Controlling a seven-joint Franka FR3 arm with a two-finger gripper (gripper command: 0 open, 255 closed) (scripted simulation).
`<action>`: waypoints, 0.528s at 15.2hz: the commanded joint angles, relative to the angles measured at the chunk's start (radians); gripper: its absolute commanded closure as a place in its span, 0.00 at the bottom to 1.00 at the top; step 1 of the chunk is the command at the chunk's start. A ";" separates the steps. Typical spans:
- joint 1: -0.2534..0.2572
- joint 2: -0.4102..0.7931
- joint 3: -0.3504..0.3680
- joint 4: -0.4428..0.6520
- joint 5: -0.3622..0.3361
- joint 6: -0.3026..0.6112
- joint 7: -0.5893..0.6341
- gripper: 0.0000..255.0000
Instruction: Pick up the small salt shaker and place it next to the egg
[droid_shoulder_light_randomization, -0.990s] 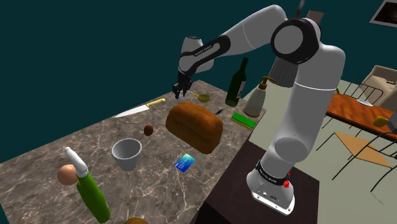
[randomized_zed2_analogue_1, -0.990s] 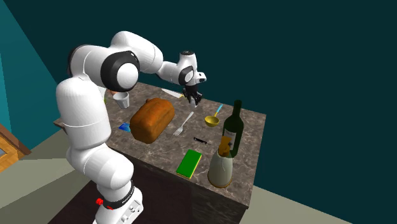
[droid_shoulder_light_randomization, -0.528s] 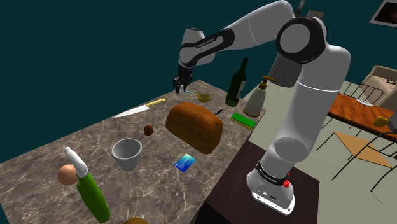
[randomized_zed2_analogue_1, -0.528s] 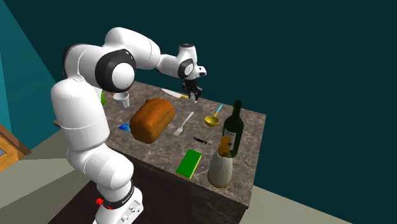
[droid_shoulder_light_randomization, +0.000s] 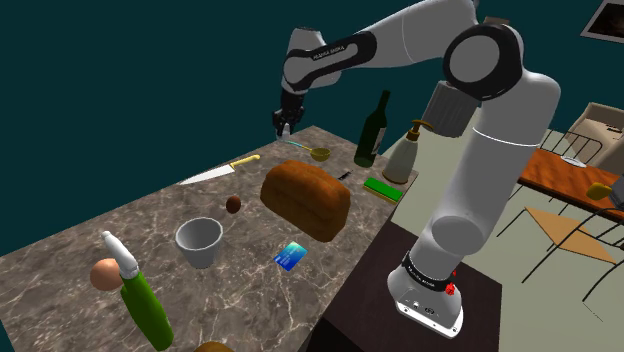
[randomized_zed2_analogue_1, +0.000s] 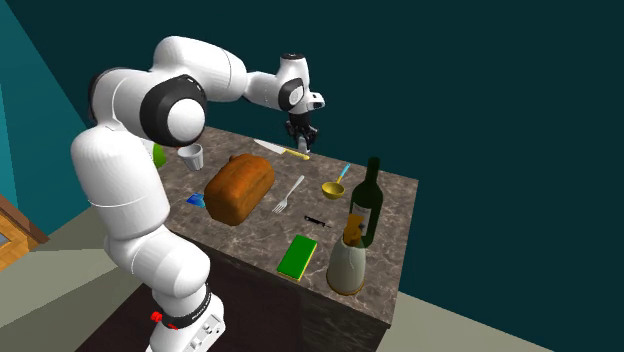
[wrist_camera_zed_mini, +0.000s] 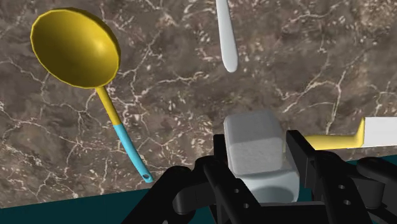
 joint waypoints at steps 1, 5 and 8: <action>-0.001 -0.009 -0.001 0.017 0.000 -0.026 -0.002 1.00; -0.001 -0.025 -0.001 0.052 -0.002 -0.077 -0.001 1.00; 0.000 -0.035 -0.001 0.080 -0.003 -0.116 0.000 1.00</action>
